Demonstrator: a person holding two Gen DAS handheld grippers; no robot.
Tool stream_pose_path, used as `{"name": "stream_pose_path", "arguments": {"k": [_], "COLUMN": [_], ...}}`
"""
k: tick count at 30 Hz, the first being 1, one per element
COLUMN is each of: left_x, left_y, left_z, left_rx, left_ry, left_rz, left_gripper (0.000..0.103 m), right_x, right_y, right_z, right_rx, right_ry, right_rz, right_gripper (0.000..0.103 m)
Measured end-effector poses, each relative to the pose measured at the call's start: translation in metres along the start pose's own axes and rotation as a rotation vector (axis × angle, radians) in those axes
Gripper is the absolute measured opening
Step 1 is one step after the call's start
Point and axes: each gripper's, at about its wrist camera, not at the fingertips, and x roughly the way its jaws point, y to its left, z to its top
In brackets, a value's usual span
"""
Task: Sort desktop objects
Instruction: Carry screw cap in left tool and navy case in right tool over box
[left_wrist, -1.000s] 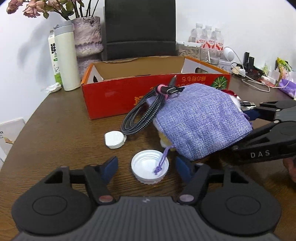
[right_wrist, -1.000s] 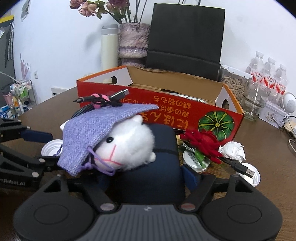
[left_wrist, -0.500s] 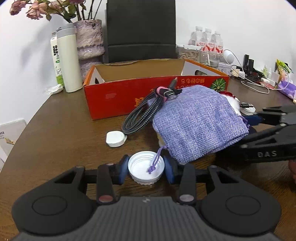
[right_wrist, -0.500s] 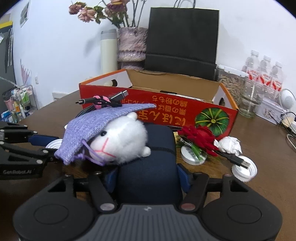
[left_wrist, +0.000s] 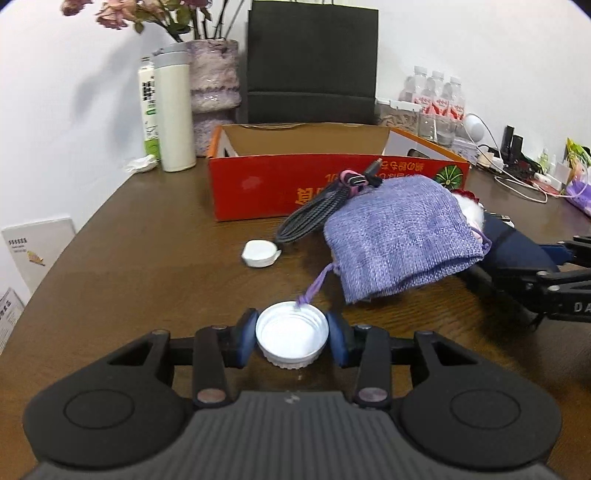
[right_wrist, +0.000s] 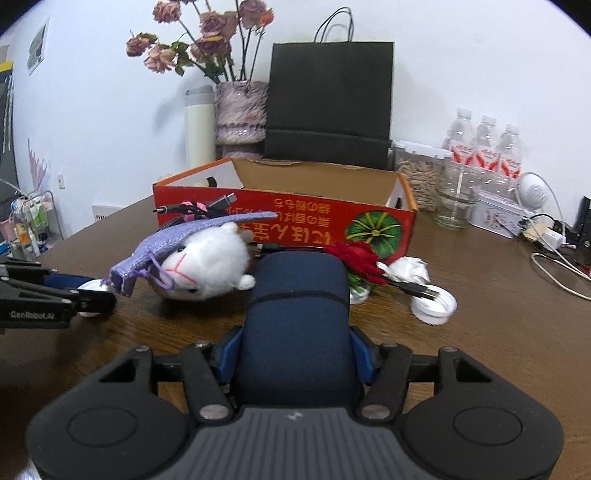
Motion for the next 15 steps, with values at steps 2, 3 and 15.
{"name": "stream_pose_path", "arguments": {"k": [2,3,15], "left_x": [-0.006,-0.010,-0.034], "left_y": [0.002,0.002,-0.001], "left_z": [-0.002,-0.003,0.007], "left_rx": [-0.009,-0.014,-0.035], "left_ry": [-0.006,-0.012,-0.083], "left_rz": [0.009,0.012,0.010], "left_gripper": [0.040,0.040,0.040], "right_x": [-0.008,-0.011,-0.040], "right_y": [-0.004,-0.005,-0.009], "right_z": [-0.003,-0.004,0.001], "right_rx": [0.015,0.018,0.027], "right_ry": [-0.011,-0.017,-0.093], "right_rz": [-0.001,-0.002,-0.002], "right_gripper": [0.059,0.059,0.059]}}
